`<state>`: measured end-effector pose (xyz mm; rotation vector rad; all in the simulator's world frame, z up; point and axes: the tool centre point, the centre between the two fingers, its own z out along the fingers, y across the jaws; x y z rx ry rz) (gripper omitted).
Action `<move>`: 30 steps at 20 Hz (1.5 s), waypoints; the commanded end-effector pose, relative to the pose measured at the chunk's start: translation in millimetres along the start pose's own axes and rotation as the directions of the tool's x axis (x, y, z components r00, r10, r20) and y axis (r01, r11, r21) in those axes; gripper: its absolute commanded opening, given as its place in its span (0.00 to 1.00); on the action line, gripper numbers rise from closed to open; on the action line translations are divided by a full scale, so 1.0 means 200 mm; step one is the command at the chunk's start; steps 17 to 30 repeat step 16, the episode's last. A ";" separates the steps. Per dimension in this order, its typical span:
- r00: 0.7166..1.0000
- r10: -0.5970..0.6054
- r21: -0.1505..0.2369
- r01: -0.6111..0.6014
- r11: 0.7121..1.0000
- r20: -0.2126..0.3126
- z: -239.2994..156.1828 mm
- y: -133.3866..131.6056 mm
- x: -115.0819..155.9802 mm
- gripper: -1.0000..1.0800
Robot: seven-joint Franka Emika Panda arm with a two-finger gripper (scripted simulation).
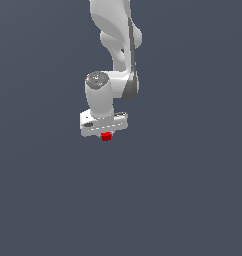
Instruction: Pick up the red cube and move it to a goal position.
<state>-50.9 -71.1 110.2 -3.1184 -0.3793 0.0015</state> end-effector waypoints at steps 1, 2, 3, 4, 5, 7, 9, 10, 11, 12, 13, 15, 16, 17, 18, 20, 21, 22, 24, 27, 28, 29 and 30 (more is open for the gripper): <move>1.000 0.000 0.000 0.000 1.000 -0.001 -0.09 0.02 -0.05 0.00; 1.000 0.000 0.000 0.000 1.000 -0.001 -0.12 0.02 -0.07 0.00; 1.000 0.000 0.000 0.000 1.000 -0.001 -0.15 0.03 -0.09 0.00; 1.000 0.000 0.000 0.000 1.000 -0.001 -0.17 0.03 -0.10 0.00; 1.000 0.000 0.000 0.000 1.000 -0.001 -0.20 0.04 -0.12 0.00; 1.000 0.000 0.000 0.000 1.000 -0.001 -0.24 0.04 -0.14 0.00; 1.000 0.000 0.000 0.000 1.000 -0.001 -0.28 0.05 -0.16 0.00; 1.000 0.000 0.000 0.000 1.000 -0.001 -0.29 0.05 -0.17 0.00; 1.000 0.000 0.000 0.000 1.000 -0.001 -0.30 0.06 -0.18 0.00; 1.000 0.000 0.000 0.000 1.000 -0.001 -0.31 0.06 -0.18 0.00; 1.000 0.000 0.000 0.000 1.000 -0.001 -0.32 0.06 -0.18 0.00; 1.000 0.000 0.000 0.000 1.000 -0.001 -0.33 0.06 -0.19 0.00; 1.000 0.000 0.000 0.000 1.000 -0.001 -0.33 0.06 -0.19 0.00; 1.000 0.000 0.000 0.000 1.000 -0.001 -0.33 0.06 -0.19 0.00; 1.000 0.000 0.000 0.000 1.000 -0.001 -0.33 0.06 -0.19 0.00; 1.000 0.000 0.000 0.000 1.000 -0.001 -0.33 0.06 -0.19 0.00; 1.000 0.000 0.000 0.000 1.000 -0.001 -0.33 0.06 -0.19 0.00; 1.000 0.000 0.000 0.000 1.000 -0.001 -0.33 0.06 -0.19 0.00; 1.000 0.000 0.000 0.000 1.000 -0.001 -0.33 0.06 -0.19 0.00; 1.000 0.000 0.000 0.000 1.000 -0.001 -0.33 0.06 -0.19 0.00; 1.000 0.000 0.000 0.000 1.000 -0.001 -0.33 0.06 -0.19 0.00; 1.000 0.000 0.000 0.000 1.000 -0.001 -0.33 0.06 -0.19 0.00; 1.000 0.000 0.000 0.000 1.000 -0.001 -0.33 0.06 -0.19 0.00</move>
